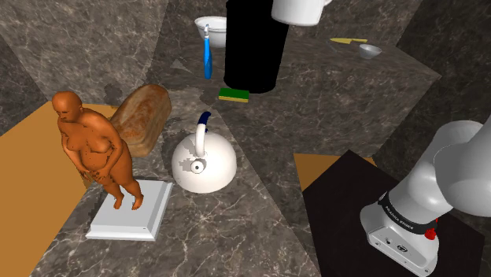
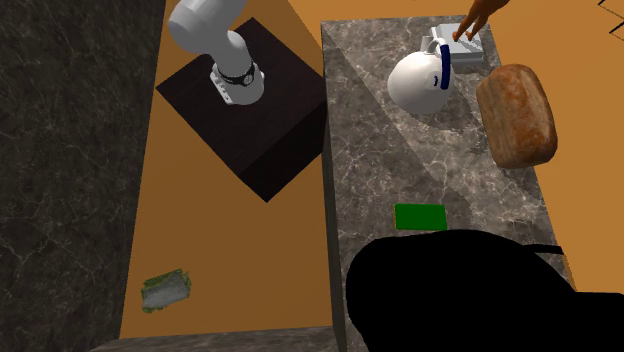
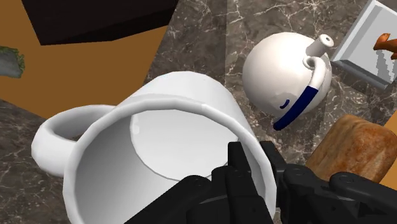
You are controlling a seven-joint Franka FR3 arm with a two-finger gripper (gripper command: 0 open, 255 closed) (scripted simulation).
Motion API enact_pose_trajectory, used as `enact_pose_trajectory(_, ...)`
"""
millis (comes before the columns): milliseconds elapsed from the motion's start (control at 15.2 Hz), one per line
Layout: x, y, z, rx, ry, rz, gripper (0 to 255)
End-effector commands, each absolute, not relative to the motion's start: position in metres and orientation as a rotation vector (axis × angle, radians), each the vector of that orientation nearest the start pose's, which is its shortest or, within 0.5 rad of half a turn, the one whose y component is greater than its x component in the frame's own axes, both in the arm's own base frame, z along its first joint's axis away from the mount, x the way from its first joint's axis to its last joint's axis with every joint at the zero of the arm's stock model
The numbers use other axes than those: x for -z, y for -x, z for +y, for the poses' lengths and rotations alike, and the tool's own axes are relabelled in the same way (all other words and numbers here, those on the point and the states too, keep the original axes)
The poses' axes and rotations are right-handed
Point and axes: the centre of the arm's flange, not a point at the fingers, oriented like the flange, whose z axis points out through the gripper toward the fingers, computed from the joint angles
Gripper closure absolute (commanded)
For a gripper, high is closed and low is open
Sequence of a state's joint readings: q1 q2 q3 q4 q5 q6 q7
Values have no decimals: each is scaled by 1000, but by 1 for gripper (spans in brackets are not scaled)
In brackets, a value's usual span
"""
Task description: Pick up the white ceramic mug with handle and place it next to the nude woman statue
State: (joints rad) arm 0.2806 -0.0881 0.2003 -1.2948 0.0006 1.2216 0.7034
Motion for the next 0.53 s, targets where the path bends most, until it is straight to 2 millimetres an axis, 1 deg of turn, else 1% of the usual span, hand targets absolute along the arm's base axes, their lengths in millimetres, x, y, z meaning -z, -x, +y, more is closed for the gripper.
enact_pose_trajectory(0,-762,-403,248,32,3128,352,255)
enact_pose_trajectory(462,-762,-352,325,32,3128,352,255)
